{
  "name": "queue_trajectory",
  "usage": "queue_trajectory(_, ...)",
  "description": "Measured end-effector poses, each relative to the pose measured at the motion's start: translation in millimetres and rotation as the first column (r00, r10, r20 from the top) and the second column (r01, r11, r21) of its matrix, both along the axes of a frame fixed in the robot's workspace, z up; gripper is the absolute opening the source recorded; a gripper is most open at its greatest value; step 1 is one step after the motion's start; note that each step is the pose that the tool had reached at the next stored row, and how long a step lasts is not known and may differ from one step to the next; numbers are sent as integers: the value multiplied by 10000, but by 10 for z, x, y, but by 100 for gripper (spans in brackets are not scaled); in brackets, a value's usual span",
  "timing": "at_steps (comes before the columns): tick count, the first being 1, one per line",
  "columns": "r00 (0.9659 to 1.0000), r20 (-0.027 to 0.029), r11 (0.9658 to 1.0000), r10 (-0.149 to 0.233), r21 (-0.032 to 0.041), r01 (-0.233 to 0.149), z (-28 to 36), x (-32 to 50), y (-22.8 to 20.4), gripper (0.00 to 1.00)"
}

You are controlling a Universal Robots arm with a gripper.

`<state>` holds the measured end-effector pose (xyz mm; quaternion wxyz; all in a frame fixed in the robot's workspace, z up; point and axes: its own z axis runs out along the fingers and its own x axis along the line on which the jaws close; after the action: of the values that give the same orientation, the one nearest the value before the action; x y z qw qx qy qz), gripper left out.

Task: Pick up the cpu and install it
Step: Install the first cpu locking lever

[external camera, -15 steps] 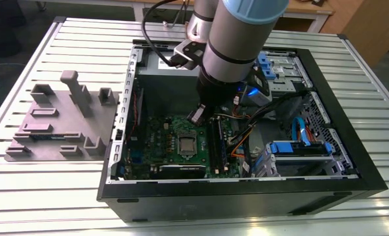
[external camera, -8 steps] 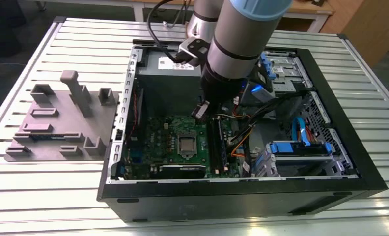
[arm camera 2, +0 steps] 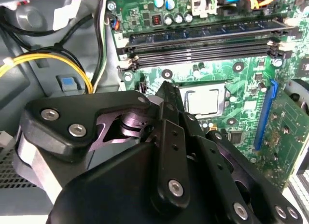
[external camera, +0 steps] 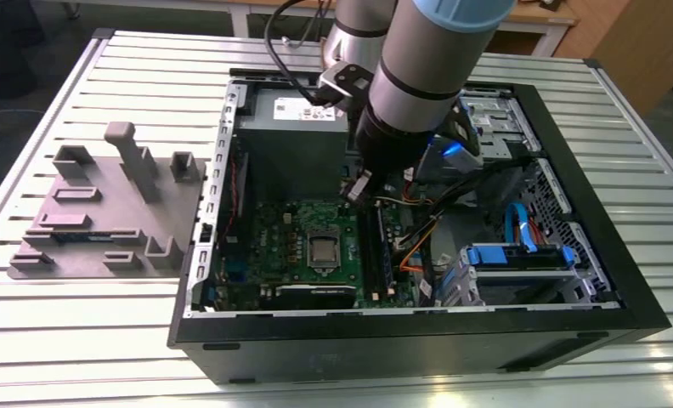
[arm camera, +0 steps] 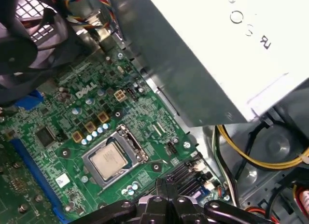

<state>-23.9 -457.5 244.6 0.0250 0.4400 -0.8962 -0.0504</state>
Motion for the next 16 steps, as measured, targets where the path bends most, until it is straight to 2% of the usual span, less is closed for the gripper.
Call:
queue_trajectory(5,10000,1,10000,6,1,-6,-2,3,98,10)
queue_trajectory(8,10000,0,10000,9,0,-9,-3,3,141,10)
queue_trajectory(11,10000,1,10000,58,1,-58,-12,-2,173,10)
queue_trajectory(16,9993,1,9993,374,1,-374,-30,-14,196,10)
